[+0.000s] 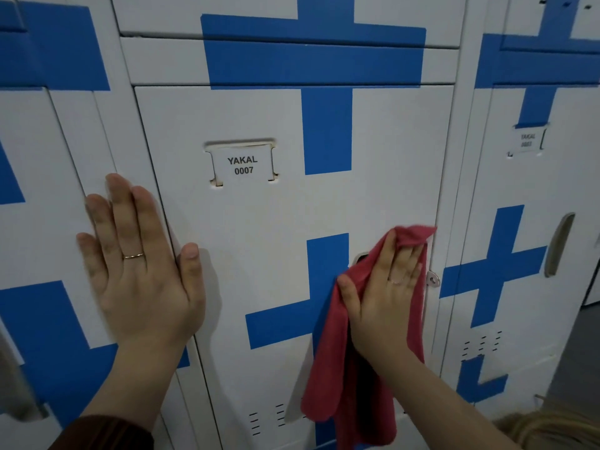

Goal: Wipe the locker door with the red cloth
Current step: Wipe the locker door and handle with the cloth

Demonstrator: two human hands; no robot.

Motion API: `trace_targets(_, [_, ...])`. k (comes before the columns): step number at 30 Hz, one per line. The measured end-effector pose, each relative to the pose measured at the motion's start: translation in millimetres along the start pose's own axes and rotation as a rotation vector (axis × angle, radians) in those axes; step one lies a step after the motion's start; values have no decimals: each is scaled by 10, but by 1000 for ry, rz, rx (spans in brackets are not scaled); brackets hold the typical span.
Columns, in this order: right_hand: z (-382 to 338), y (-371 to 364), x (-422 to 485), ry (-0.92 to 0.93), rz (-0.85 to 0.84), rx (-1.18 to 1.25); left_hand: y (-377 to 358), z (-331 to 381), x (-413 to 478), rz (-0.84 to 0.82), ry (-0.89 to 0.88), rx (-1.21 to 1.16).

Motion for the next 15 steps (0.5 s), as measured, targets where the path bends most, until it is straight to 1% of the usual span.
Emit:
trace_targets(2, [88, -95, -189, -9, -64, -27, 4, 4, -3, -1, 1, -3])
trace_targets(3, [101, -108, -204, -15, -68, -27, 3, 7, -2, -1, 2, -2])
trace_targets(8, [-44, 67, 114, -48, 57, 64, 3, 6, 2, -3, 0, 3])
trace_targets(11, [-65, 96, 174, -55, 74, 83, 8, 12, 0, 10, -6, 4])
trace_targets(13, [-18, 37, 80, -61, 24, 75, 9, 17, 3, 14, -9, 5])
trace_targets(15, [74, -78, -129, -58, -65, 38, 10, 13, 4, 14, -10, 9])
Point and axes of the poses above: each hand's wrist, its own x-axis towards the middle knuckle, its own y-axis out of the back of the hand, z = x × y, the point moved 9 cm from there along x, towards the middle knuckle
